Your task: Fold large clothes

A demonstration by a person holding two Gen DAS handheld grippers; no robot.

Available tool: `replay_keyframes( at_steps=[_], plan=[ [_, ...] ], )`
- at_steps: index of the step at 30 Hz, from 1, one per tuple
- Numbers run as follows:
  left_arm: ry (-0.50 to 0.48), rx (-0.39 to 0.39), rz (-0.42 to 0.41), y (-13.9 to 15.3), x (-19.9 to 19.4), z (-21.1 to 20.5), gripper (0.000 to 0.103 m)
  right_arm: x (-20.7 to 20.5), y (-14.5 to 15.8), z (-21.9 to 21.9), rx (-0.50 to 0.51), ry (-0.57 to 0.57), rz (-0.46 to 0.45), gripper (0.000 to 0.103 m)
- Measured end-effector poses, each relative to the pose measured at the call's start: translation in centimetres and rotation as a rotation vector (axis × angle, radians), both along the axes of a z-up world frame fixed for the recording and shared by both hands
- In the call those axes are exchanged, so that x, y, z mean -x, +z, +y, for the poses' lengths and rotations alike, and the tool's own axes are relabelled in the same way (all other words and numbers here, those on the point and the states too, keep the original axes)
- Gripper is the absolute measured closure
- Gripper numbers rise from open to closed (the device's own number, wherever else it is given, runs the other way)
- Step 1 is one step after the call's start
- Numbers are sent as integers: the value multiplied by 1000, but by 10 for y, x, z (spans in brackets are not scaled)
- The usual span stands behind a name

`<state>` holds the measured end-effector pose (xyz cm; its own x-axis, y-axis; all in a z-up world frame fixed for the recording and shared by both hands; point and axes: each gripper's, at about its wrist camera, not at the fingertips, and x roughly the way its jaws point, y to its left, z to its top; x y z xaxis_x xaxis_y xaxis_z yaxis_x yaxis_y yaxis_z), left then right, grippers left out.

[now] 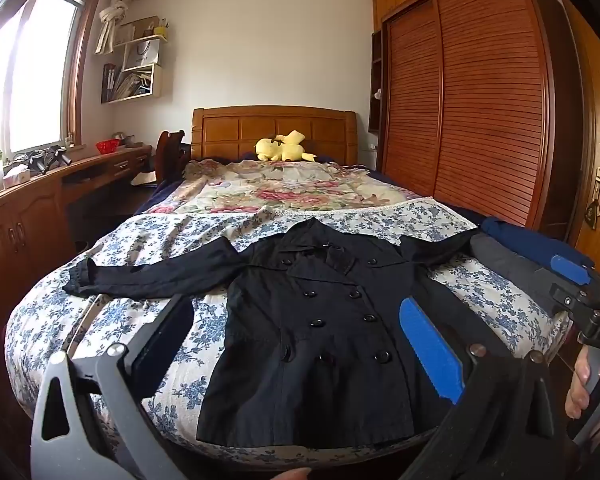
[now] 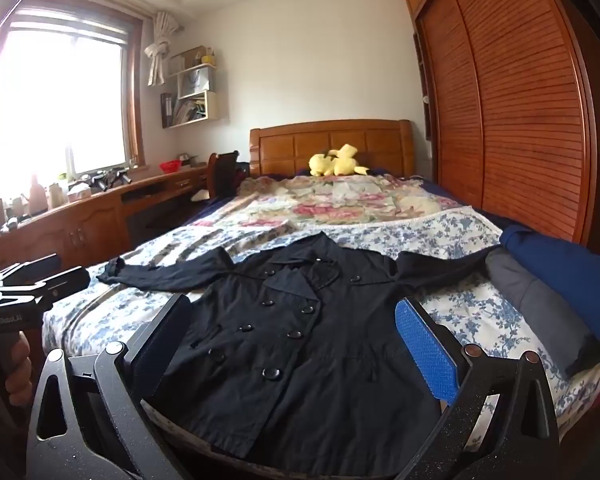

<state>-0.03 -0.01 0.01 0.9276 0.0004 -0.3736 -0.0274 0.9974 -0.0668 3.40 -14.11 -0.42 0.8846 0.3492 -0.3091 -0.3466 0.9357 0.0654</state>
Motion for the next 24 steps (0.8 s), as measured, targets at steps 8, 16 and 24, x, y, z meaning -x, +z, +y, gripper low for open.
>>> replay_keyframes(
  at_steps=[8,16,24],
  plan=[
    [1,-1,6,0,2,1,0,0,-1,-1,0,-3,-4,0],
    [2,-7,4,-1,1,1,0,-1,-1,-1,1,-4,2,0],
    [5,-16,-8,3,6,-7,0,0,2,-1,-1,-3,4,0]
  ],
)
